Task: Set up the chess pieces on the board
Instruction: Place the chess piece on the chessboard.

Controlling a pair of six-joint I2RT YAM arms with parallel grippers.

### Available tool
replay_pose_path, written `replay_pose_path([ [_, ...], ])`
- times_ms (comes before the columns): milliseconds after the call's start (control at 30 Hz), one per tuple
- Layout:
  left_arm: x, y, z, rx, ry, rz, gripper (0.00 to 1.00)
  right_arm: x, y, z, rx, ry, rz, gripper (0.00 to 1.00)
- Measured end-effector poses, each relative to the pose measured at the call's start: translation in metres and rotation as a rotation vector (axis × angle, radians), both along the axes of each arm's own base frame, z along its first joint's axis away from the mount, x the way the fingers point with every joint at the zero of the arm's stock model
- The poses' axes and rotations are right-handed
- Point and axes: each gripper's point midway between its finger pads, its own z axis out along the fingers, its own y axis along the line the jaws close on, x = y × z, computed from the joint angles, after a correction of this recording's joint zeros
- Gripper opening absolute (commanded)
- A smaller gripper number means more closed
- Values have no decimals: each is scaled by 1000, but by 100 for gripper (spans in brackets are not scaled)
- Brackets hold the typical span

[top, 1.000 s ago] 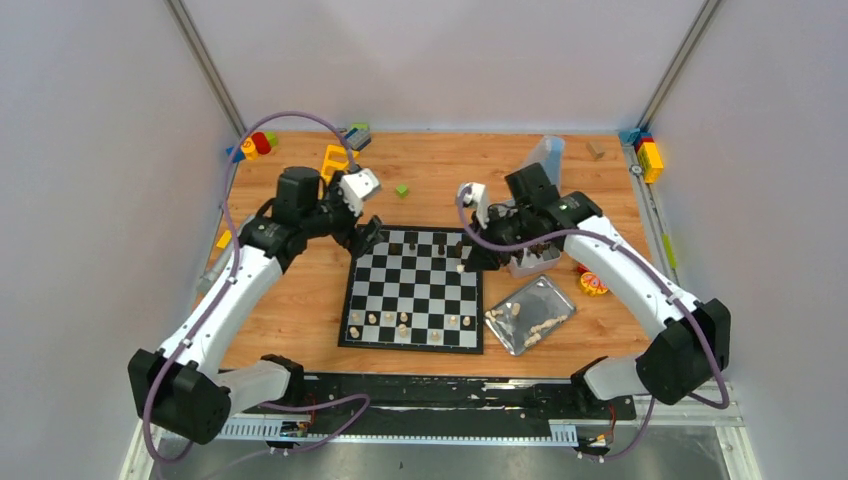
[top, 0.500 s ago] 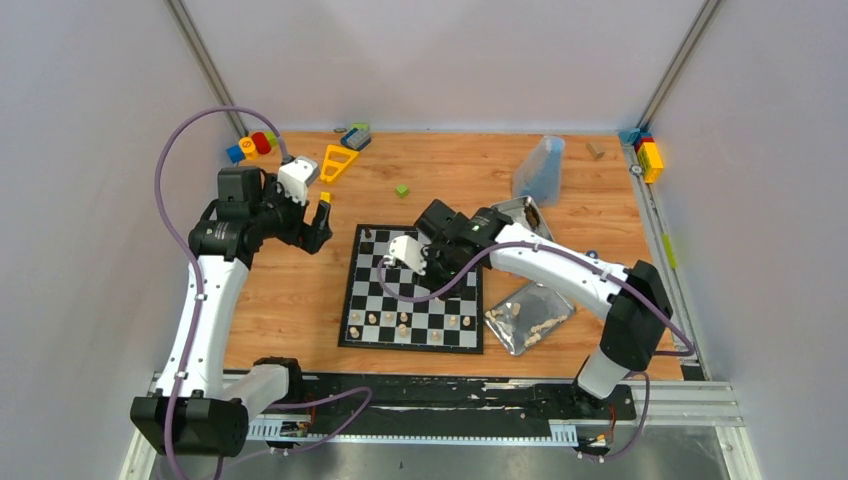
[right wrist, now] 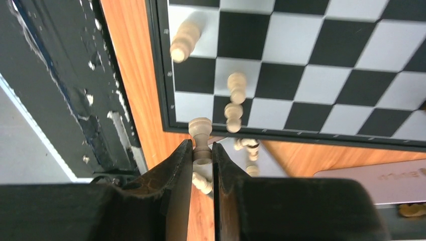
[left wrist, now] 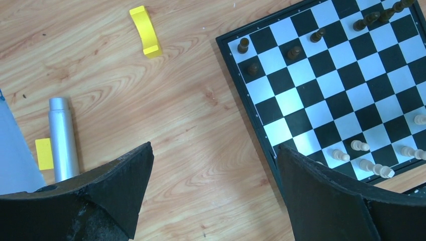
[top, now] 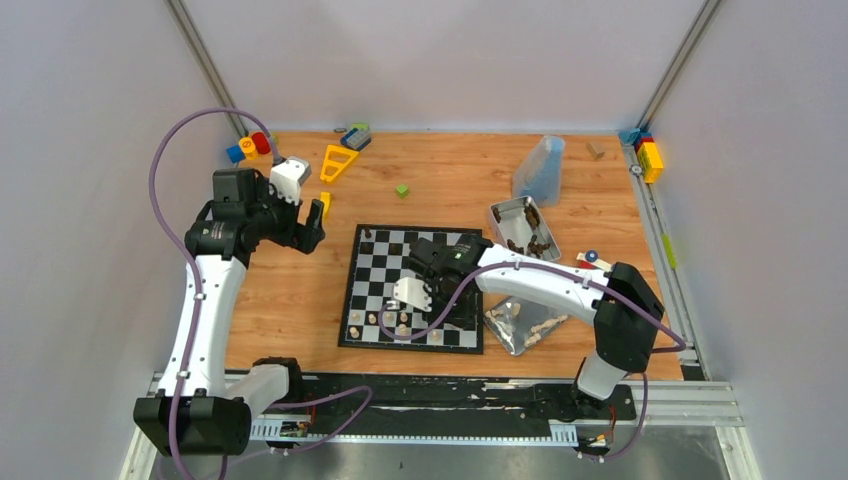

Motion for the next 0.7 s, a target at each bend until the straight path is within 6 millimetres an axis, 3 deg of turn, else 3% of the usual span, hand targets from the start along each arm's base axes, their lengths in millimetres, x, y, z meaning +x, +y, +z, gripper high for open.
replay_pose_path([
  [167, 1, 4, -1, 17, 1, 18, 100, -14, -22, -12, -55, 31, 3, 2],
  [367, 2, 10, -1, 39, -4, 42, 100, -27, -36, -26, -96, 50, 7, 2],
  [700, 2, 11, 1, 41, -10, 45, 100, -23, -33, -33, -96, 15, -5, 1],
])
